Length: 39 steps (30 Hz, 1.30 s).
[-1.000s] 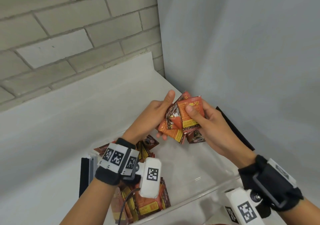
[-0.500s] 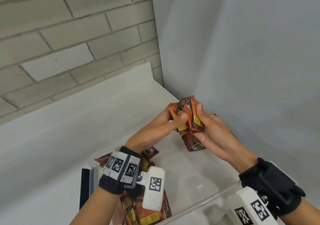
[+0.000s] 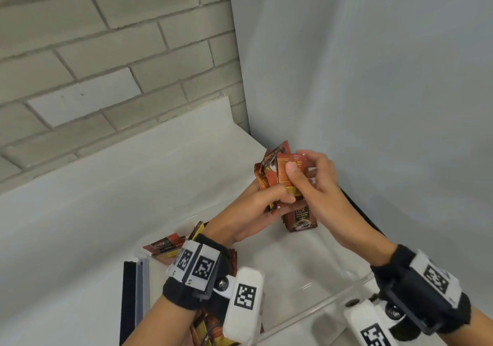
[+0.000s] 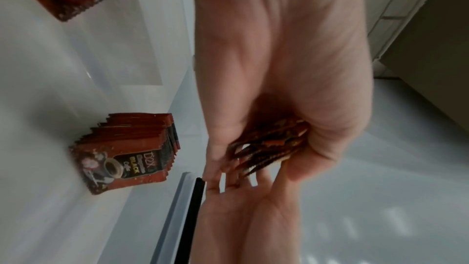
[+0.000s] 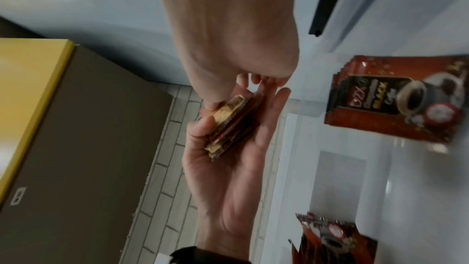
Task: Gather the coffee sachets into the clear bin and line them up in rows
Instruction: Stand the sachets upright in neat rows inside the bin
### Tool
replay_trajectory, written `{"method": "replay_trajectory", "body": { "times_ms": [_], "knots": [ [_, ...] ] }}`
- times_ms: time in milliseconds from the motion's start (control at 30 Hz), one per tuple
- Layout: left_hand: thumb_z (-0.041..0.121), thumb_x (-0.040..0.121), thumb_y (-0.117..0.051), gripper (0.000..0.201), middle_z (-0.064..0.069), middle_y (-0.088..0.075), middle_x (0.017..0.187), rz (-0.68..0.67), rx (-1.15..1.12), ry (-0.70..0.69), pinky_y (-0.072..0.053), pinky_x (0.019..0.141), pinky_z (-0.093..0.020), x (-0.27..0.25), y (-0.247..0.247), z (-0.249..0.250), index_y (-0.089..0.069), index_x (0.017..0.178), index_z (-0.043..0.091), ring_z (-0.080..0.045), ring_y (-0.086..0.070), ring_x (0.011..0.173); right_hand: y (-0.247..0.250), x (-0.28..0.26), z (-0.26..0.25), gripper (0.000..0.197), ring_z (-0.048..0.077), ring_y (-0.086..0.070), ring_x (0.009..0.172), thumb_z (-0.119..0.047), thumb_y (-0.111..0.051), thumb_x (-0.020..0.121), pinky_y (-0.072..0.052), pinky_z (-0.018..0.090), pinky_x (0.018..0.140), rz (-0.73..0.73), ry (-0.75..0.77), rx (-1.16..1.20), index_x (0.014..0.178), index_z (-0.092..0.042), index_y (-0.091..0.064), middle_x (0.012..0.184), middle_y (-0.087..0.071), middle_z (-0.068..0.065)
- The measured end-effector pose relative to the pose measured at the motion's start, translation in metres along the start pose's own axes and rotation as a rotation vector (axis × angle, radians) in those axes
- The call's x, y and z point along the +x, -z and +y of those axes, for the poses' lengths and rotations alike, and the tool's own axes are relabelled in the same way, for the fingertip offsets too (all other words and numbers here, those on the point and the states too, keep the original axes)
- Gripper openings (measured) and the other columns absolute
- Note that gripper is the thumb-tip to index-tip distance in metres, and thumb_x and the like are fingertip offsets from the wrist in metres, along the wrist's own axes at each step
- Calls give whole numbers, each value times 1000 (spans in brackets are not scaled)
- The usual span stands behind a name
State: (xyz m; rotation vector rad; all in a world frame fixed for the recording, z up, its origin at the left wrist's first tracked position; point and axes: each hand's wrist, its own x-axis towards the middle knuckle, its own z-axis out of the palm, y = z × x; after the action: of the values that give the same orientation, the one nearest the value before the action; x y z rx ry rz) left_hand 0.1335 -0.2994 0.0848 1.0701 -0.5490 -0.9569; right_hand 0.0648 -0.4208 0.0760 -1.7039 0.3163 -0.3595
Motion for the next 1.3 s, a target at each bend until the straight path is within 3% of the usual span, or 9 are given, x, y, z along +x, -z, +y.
{"method": "replay_trajectory", "body": {
  "times_ms": [167, 333, 467, 567, 700, 900, 1033, 1167, 1300],
  "knots": [
    [-11, 66, -42, 41, -8, -70, 91, 24, -159, 38, -57, 78, -32, 2, 1, 0, -69, 92, 5, -18, -68, 89, 13, 0, -4, 58, 9, -34, 125, -21, -61, 86, -35, 10, 98, 85, 382, -219, 132, -42, -34, 129, -34, -5],
    [-16, 72, -37, 30, -4, -69, 69, -79, -133, 155, -53, 62, -20, -2, -5, -1, -57, 84, 3, -10, -69, 71, 21, -7, -9, 66, 14, 5, 148, -39, -65, 78, -6, 43, 121, -467, 631, -594, 136, -52, -36, 157, -1, -11],
    [-10, 70, -42, 35, -5, -68, 80, -91, -165, 188, -54, 74, -23, -4, -9, -4, -59, 95, 8, -12, -67, 84, 18, -5, 0, 83, 17, 1, 148, -58, -69, 71, -7, 49, 120, -410, 678, -761, 141, -44, -28, 156, -3, -4],
    [-2, 75, -54, 30, -2, -68, 87, -95, -129, 177, -54, 76, -24, -7, -7, -5, -64, 99, 15, -12, -67, 90, 20, -6, 2, 87, 11, -30, 129, -54, -70, 67, -35, 41, 109, -359, 643, -750, 141, -41, -27, 138, -26, -4],
    [18, 69, -66, 18, 0, -67, 83, -95, -30, 201, -49, 74, -25, -8, -7, -5, -70, 86, 21, -11, -65, 85, 23, -6, 0, 91, 1, -37, 106, -47, -68, 65, -38, 30, 96, -369, 641, -713, 140, -44, -15, 113, -29, -21],
    [12, 60, -64, 35, -4, -71, 95, -101, -81, 101, -51, 84, -24, -5, -4, -6, -74, 93, 15, -15, -66, 91, 31, -9, 0, 108, 0, -34, 133, -78, -71, 54, -41, 18, 101, -218, 352, -174, 136, -58, -4, 140, -26, -16],
    [16, 60, -60, 38, -2, -69, 93, -60, -99, 18, -52, 82, -23, -2, -8, -1, -72, 95, 15, -13, -65, 89, 34, -9, -2, 99, 1, -53, 121, -66, -68, 64, -47, 23, 100, -242, -56, 152, 144, -32, -23, 139, -49, -5],
    [24, 55, -60, 55, 5, -69, 87, -33, 139, 6, -50, 65, -16, 0, -13, 5, -53, 105, 4, -4, -65, 78, 29, -14, -7, 62, 24, -59, 120, -46, -58, 83, -46, 34, 104, -408, -107, 381, 129, -5, -54, 126, -64, 12],
    [36, 60, -68, 97, -3, -40, 143, 20, 481, -39, -50, 94, -30, 3, -5, 10, -22, 145, 38, -12, -52, 121, 30, -14, -16, 41, 28, -67, 106, -30, -54, 88, -53, 35, 93, -355, -105, 394, 118, -4, -62, 113, -70, 15]
  ]
}}
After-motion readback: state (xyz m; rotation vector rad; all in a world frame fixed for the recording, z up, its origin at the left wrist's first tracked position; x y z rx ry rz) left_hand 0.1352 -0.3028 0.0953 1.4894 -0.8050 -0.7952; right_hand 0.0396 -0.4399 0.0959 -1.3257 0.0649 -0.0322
